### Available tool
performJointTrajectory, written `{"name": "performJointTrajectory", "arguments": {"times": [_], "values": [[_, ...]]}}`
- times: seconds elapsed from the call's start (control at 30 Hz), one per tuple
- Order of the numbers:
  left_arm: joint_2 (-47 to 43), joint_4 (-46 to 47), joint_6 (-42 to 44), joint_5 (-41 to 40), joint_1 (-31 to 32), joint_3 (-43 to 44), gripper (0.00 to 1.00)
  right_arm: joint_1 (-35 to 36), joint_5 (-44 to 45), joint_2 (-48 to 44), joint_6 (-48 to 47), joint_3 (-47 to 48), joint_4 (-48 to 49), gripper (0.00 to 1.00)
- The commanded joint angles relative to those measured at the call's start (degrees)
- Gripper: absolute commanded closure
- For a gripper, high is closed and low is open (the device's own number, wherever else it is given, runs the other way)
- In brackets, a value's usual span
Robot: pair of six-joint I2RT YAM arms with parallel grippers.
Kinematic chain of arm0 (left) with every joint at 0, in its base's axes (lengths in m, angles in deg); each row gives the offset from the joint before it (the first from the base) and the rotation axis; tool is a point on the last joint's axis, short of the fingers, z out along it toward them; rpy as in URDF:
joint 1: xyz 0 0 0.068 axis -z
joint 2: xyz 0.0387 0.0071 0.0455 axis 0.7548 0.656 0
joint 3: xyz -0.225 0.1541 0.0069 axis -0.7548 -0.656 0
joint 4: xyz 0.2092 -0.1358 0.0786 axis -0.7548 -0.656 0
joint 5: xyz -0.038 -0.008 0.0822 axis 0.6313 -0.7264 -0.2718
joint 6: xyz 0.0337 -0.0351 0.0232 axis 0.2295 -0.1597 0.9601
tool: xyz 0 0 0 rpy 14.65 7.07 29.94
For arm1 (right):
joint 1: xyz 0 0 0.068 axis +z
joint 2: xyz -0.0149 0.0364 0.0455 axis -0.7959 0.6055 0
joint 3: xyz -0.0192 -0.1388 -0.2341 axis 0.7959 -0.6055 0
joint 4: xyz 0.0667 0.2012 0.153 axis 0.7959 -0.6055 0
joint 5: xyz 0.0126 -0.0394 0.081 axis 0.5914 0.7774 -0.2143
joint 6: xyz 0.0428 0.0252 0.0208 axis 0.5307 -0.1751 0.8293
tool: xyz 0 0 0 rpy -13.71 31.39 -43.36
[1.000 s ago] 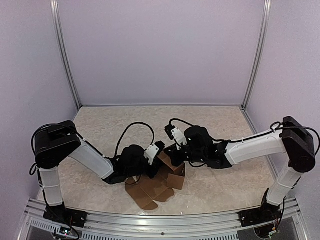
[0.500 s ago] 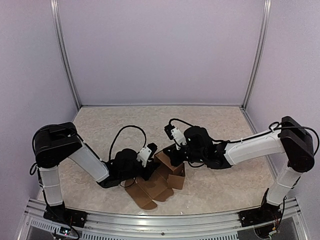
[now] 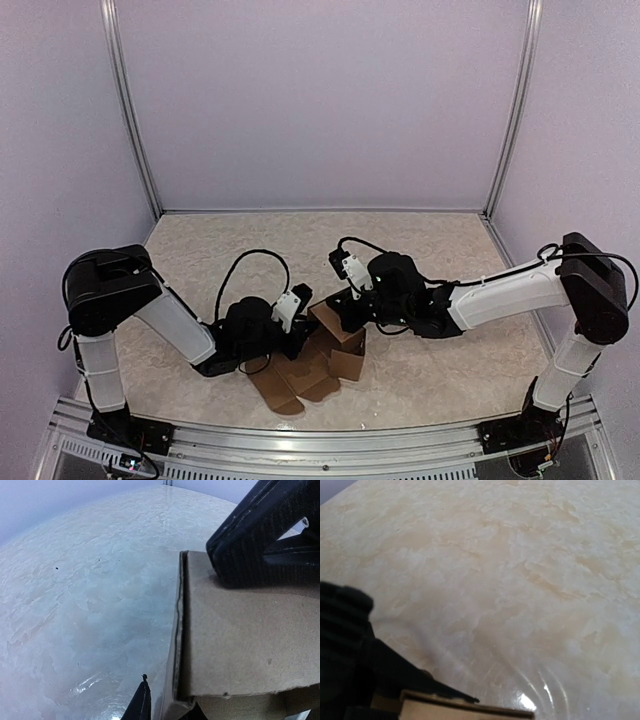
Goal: Fold the paper box
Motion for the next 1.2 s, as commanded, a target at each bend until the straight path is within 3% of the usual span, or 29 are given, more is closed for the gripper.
{"name": "performJointTrajectory", "arguments": {"times": [0.0,0.17,0.57,0.87,1.17], "values": [[0.2,0.3,-0.2,0.6,-0.2,1.6,0.83,-0.5,-0.9,1.7,0.8,-0.2,-3.5,1.0],[1.3,-1.2,-0.8,1.2,-0.2,3.7,0.98,-0.5,-1.5,2.3,1.3,-0.2,-2.9,1.0],[3.9,-3.9,-1.3,0.0,-0.1,7.5,1.0,-0.4,-2.0,4.3,3.5,-0.4,-1.6,1.0],[4.4,-3.2,-1.2,-2.8,-0.5,7.2,0.77,-0.3,-1.9,4.3,3.6,-0.7,-1.8,1.0],[6.5,-3.1,-1.1,-0.9,-1.6,9.3,0.74,-0.4,-2.0,4.0,3.4,-0.4,-2.3,1.0]]}}
